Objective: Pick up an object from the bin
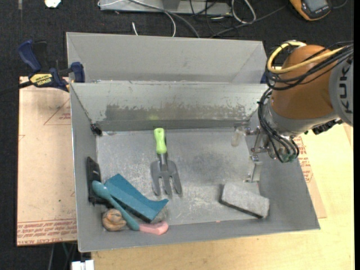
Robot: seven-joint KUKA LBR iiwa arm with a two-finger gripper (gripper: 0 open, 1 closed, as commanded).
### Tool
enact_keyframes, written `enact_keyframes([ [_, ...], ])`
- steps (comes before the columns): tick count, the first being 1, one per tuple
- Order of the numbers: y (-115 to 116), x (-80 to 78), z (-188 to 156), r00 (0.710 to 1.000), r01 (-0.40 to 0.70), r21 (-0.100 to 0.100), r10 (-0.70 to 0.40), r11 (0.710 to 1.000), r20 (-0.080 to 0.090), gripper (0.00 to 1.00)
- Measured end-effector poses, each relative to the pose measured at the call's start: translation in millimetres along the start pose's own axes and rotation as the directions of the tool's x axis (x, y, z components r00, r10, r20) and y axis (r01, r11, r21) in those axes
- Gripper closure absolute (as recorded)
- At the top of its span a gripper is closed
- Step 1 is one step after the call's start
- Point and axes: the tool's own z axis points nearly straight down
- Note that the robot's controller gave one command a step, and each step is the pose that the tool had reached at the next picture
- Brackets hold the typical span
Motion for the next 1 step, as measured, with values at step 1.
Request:
enact_keyframes([
  [1,0.2,-1.4,-4.5,1.0,0.002,0.001,-0.002,1.0,0.008,0.0],
])
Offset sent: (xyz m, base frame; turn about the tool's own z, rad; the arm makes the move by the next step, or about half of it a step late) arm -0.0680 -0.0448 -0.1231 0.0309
